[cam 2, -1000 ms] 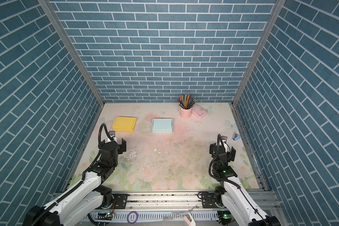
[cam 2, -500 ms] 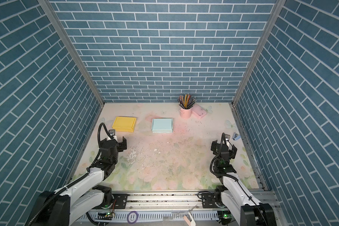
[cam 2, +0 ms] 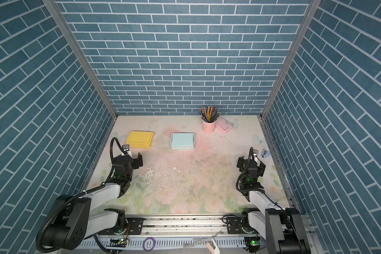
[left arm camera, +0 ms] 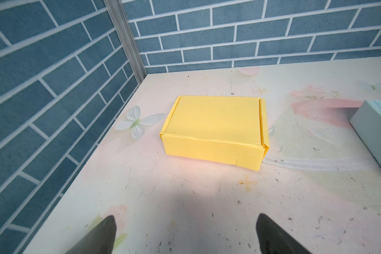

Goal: Fold the paper box

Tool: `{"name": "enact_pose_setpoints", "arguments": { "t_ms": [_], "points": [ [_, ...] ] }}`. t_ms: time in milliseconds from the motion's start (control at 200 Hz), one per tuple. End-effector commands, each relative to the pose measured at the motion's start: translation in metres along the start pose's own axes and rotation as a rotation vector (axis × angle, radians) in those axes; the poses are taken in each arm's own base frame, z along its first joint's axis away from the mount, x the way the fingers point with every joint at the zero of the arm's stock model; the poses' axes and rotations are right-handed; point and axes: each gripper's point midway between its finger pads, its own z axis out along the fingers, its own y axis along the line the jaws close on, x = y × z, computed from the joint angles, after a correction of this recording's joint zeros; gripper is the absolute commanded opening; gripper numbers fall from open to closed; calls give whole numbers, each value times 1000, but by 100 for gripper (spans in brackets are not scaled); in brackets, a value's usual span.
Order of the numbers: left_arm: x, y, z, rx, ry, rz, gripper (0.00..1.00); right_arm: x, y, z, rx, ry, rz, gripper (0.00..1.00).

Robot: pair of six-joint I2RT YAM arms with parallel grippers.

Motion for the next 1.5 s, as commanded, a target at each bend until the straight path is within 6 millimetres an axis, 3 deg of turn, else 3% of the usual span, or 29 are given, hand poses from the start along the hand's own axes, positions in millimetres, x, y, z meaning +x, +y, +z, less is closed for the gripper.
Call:
{"name": "enact_pose_setpoints", "arguments": {
  "t_ms": [0,380,755,1125,1495],
  "points": [
    [-23,1,8,0,-47,-24,99,-26,3,5,-15,-76,43,99],
    [-29,6,14,-1,-88,-6,99,-32,6,22,-20,-82,33,99],
    [-8,7,45,29,-29,-42,99,-38,9,37,-24,-89,11,99],
    [-7,-7,46,107,-32,-7,99,-27,21,51,-81,-93,-14,99],
    [-8,-7,48,100,-27,-2,99,-17,27,68,-117,-26,-23,99]
  ]
}}
